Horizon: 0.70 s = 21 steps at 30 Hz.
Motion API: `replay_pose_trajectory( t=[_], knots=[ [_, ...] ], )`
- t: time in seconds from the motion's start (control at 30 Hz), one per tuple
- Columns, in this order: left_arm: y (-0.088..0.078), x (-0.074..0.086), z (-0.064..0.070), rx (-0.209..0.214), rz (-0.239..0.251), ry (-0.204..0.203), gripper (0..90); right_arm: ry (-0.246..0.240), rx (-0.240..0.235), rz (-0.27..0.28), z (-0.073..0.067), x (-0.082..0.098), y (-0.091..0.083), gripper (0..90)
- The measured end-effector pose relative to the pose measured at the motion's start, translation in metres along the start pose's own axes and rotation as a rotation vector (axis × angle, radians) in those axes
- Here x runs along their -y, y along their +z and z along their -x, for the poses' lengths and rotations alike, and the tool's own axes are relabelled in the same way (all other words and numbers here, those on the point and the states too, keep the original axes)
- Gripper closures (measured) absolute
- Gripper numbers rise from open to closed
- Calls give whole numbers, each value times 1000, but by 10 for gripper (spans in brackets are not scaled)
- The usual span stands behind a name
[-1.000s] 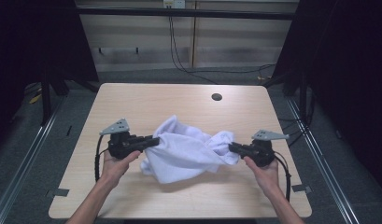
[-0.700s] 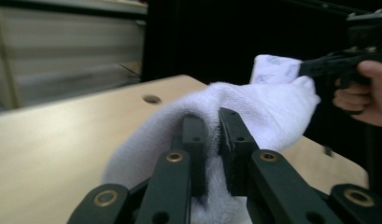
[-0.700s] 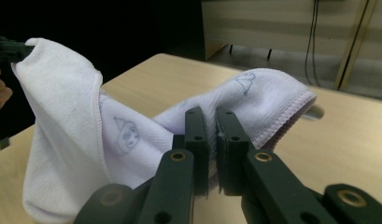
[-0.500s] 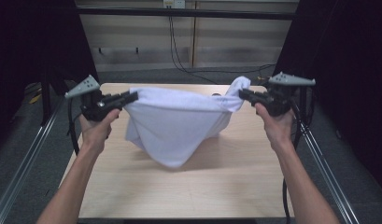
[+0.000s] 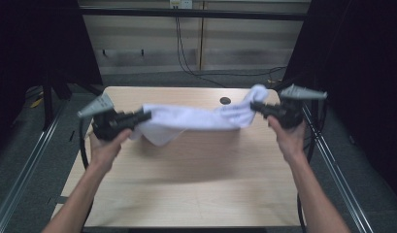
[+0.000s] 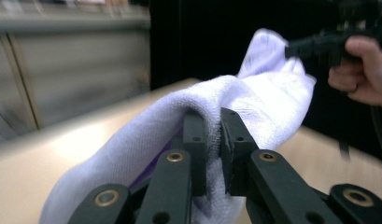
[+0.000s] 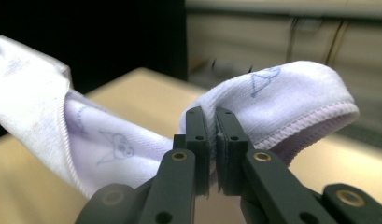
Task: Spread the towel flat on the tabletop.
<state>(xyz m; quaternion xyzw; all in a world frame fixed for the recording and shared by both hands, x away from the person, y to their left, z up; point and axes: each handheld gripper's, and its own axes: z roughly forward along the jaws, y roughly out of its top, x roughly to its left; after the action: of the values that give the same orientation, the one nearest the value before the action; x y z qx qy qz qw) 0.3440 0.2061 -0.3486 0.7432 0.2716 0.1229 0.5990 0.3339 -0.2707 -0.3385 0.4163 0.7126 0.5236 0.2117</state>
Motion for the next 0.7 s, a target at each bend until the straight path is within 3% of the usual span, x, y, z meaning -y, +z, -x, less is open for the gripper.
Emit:
replay_pose_trajectory(
  t=[0.03,0.07,0.2,0.23,0.27,0.33,0.37,0.43,0.47,0.5,0.53,0.57,0.6,0.7],
  knots=[
    [9,38,6,33,-79,-33,826,25,-12,-30,3,22,3,855],
    [12,54,9,54,-119,-52,826,47,-19,-57,6,42,5,856],
    [22,99,29,149,-252,-78,820,91,-21,-169,13,100,7,856],
    [22,99,29,149,-252,-78,812,91,-21,-169,13,100,7,856],
    [23,111,40,184,-302,-81,796,94,-14,-216,12,121,4,856],
    [19,119,47,220,-318,-78,752,92,3,-250,13,135,-1,856],
    [19,119,47,220,-318,-78,714,92,3,-250,13,135,-1,856],
    [13,123,51,224,-307,-87,634,86,32,-303,24,150,-7,852],
    [8,123,49,198,-303,-93,587,106,32,-306,30,153,-9,844],
    [8,123,49,198,-303,-93,569,106,32,-306,30,153,-9,844],
    [6,123,39,172,-282,-117,561,114,59,-290,35,155,-14,746],
    [6,123,39,172,-282,-117,561,114,59,-290,35,155,-14,746],
    [6,124,29,145,-274,-133,561,114,83,-259,34,152,-21,597],
    [12,126,9,79,-281,-153,561,110,93,-231,28,147,-33,537]
  ],
)
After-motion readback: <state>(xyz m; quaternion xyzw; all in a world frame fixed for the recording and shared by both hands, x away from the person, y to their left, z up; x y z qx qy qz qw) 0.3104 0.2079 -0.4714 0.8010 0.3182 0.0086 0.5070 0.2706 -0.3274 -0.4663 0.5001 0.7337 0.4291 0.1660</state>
